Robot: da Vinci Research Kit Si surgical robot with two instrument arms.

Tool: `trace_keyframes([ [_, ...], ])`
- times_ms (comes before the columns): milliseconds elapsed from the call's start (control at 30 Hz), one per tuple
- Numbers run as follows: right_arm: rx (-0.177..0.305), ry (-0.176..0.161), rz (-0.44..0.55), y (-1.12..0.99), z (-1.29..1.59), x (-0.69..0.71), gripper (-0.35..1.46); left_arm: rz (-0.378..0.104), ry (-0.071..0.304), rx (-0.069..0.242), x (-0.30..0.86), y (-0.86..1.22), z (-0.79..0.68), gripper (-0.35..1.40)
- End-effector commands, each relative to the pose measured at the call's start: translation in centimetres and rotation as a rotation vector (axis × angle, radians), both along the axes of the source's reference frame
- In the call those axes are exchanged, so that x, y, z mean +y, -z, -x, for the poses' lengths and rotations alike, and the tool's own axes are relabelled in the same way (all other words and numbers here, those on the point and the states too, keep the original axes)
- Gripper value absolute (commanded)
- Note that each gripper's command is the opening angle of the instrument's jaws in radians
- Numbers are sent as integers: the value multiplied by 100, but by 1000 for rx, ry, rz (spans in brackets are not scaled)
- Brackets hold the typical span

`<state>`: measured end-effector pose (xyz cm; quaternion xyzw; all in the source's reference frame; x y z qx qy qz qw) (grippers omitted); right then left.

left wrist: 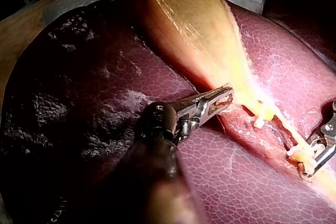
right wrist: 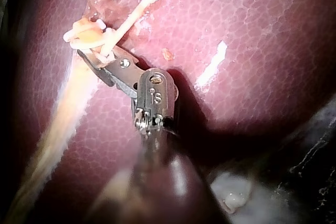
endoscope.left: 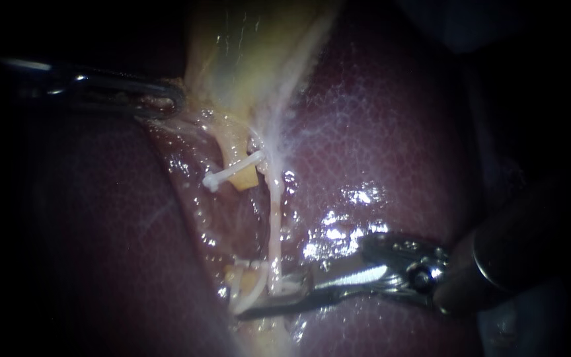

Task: Clipping first clip right tube

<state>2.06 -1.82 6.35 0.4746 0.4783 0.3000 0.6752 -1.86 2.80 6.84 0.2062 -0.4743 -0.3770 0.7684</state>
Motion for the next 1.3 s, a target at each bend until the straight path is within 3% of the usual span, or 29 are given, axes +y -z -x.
trace_keyframes([
  [33, 0, 0, 0, 0, 0, 0, -8, 0, 0, 0, 0, 0, 0, -35],
  [167, 0, 0, 0, 0, 0, 1, 1, 0, 0, 0, 0, 0, 0, -35],
  [267, 0, -1, -1, 1, -1, 2, 21, 0, 0, 0, 0, 0, 0, -35],
  [333, -10, -20, -3, 1, -3, 3, 41, 5, -3, 0, 0, 0, 0, -35],
  [400, -18, -41, 14, 0, -7, 4, 49, 5, -3, 0, 0, 0, 0, -35],
  [800, -6, -56, 79, -9, -3, 11, 50, 4, -5, 2, 0, 0, -1, -35],
  [1300, -14, -94, 131, -8, 15, 46, 50, 4, -5, 2, -1, 0, -2, -35],
])
